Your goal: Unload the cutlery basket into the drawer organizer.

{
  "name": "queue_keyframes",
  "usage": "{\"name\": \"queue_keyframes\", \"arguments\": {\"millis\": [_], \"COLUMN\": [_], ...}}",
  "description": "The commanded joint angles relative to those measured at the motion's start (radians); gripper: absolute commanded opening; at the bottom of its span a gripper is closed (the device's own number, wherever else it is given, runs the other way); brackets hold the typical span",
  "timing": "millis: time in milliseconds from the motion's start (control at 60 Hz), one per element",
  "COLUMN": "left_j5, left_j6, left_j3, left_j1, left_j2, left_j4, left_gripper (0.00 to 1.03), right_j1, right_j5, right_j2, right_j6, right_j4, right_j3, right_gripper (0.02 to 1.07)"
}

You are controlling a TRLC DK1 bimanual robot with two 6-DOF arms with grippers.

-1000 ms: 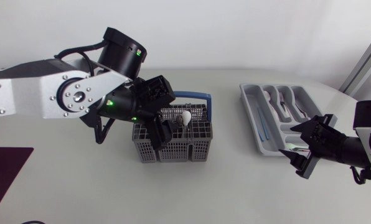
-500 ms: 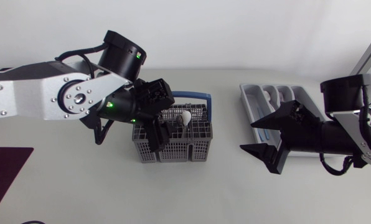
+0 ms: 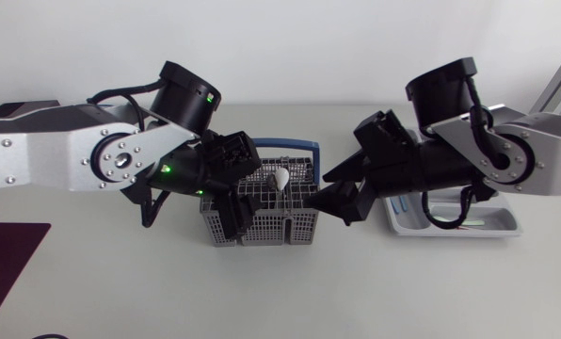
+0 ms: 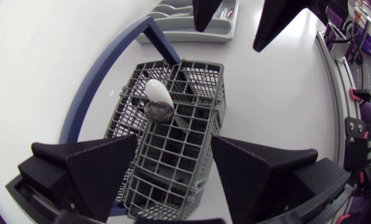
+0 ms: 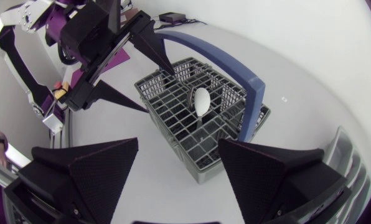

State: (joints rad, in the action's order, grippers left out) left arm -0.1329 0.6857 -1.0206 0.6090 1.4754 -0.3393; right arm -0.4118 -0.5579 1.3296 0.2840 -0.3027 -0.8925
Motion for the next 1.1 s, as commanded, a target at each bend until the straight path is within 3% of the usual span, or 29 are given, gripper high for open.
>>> {"name": "queue_keyframes", "arguments": {"millis": [0, 167, 483, 717, 817, 900, 1083], "left_j5": [-0.005, -0.005, -0.005, -0.005, -0.005, -0.005, -0.005], "left_j6": [0.02, 0.017, 0.017, 0.017, 0.017, 0.017, 0.018], "left_j3": [0.028, 0.04, 0.06, 0.071, 0.074, 0.077, 0.077], "left_j1": [-0.008, -0.008, -0.011, -0.026, -0.031, -0.035, -0.035], "left_j2": [-0.01, -0.024, -0.041, -0.053, -0.053, -0.053, -0.053], "left_j4": [0.005, 0.005, 0.005, 0.005, 0.005, 0.01, 0.014], "left_gripper": [0.96, 0.96, 0.96, 0.96, 0.96, 0.96, 0.96], "right_j1": [-0.024, -0.082, -0.142, -0.157, -0.173, -0.177, -0.177], "right_j5": [-0.01, 0.01, 0.089, 0.151, 0.188, 0.214, 0.253], "right_j2": [0.037, 0.074, 0.18, 0.224, 0.247, 0.26, 0.275], "right_j6": [-0.112, -0.207, -0.229, -0.255, -0.259, -0.275, -0.295], "right_j4": [-0.016, -0.006, 0.053, 0.089, 0.091, 0.096, 0.108], "right_j3": [-0.046, -0.088, -0.112, -0.149, -0.166, -0.178, -0.192], "right_gripper": [0.94, 0.88, 0.8, 0.61, 0.61, 0.51, 0.49]}}
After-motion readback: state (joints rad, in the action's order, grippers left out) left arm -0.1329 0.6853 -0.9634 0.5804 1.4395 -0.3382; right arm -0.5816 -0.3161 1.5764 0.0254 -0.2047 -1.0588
